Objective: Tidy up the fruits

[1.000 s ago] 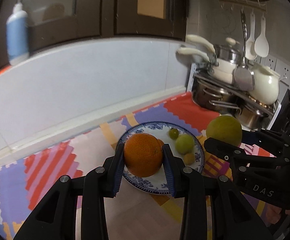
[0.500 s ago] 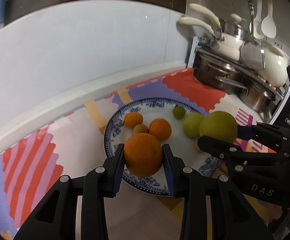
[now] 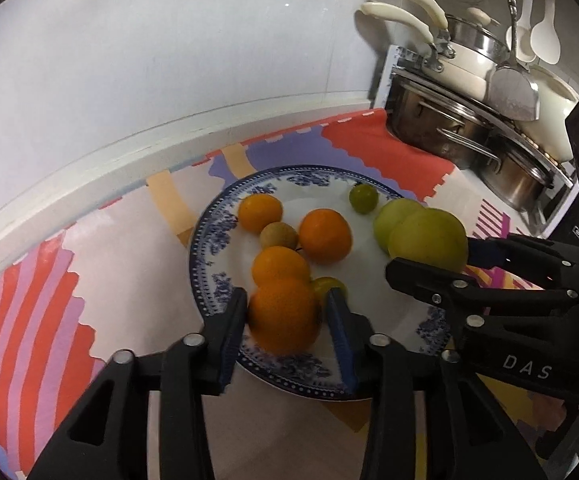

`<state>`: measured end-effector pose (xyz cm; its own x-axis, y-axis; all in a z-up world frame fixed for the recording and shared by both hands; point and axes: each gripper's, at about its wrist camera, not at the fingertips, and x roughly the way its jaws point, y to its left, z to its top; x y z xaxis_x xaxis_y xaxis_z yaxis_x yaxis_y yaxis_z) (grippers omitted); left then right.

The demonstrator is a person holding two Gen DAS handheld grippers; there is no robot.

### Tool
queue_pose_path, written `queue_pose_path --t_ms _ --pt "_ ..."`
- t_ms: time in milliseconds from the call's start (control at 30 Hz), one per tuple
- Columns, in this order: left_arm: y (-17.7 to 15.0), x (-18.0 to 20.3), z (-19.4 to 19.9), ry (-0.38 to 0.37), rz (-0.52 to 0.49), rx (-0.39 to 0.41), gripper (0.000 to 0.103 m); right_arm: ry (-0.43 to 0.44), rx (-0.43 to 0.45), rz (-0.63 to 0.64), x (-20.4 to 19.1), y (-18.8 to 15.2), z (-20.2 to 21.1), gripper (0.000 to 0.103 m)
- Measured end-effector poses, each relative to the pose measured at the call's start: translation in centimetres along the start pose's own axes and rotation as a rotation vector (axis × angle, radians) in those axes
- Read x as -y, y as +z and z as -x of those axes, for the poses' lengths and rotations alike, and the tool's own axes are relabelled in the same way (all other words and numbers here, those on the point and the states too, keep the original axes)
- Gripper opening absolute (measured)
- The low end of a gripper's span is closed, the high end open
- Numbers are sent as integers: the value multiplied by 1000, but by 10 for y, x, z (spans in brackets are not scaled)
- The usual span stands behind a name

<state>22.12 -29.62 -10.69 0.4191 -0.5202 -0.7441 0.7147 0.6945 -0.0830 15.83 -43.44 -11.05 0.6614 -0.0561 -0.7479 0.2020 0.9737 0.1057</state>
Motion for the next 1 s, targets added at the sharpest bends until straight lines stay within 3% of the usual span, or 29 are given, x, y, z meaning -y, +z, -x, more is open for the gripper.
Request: queue_pose_path --t_ms 233,600,800,1000 --pt "2 -1 18 18 16 36 53 -8 24 -24 4 0 7 59" --pt "0 12 90 149 33 171 65 -77 161 -16 2 -5 67 71" --pt "-10 20 130 213 72 214 82 -66 215 -20 -5 -14 100 78" --pt "-27 22 172 294 127 264 89 -45 255 10 -21 -28 129 83"
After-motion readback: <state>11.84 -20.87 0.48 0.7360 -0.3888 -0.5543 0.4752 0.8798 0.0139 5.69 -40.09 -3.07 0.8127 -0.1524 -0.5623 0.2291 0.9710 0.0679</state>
